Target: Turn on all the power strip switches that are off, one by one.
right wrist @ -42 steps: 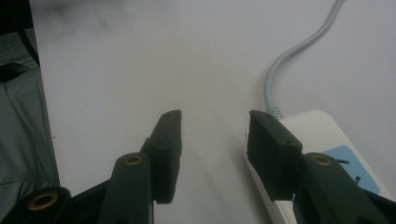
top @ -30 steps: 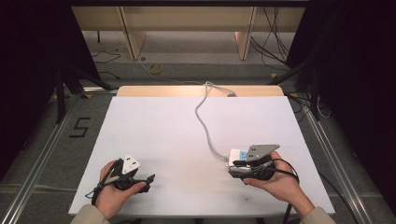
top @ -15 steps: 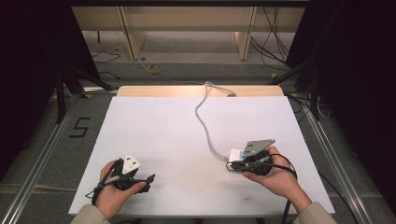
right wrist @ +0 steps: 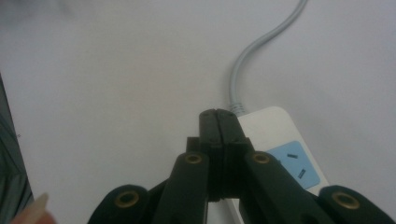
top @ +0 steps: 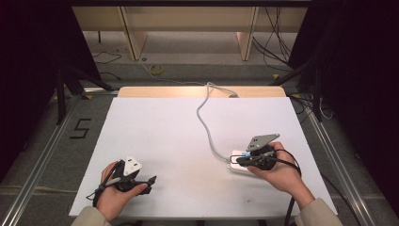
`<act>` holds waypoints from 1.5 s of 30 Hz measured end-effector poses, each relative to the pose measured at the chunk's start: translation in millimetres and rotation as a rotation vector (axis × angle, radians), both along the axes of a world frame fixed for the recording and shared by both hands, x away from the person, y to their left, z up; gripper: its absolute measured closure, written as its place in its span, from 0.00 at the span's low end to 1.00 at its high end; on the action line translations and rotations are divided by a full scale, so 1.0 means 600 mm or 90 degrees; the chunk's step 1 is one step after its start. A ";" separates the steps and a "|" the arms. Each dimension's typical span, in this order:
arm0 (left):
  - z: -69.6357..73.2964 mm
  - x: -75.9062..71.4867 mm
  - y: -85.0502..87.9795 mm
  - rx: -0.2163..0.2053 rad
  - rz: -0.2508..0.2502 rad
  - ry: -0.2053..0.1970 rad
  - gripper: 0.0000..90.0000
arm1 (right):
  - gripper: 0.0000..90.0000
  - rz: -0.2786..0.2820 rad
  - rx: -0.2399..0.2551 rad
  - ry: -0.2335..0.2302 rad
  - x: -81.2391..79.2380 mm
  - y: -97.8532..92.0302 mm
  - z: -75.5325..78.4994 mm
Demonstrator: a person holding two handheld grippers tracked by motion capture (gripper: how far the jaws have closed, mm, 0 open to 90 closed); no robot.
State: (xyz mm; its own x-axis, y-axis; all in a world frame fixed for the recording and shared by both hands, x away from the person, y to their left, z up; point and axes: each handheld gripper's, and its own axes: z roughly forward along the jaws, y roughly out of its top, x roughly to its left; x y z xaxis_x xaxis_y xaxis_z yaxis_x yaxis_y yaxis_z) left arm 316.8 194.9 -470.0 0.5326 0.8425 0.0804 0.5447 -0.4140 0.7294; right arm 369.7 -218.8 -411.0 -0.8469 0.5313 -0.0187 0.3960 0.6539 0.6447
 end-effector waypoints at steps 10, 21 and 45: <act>-0.001 -0.001 0.000 0.000 0.001 0.000 0.19 | 1.00 -0.014 -0.012 0.017 0.015 -0.008 0.000; -0.001 -0.001 -0.001 0.004 -0.001 0.000 0.19 | 1.00 -0.025 -0.039 0.032 0.029 -0.015 0.000; -0.001 -0.001 -0.001 0.006 -0.002 0.000 0.19 | 1.00 -0.011 -0.112 0.074 0.046 -0.008 -0.011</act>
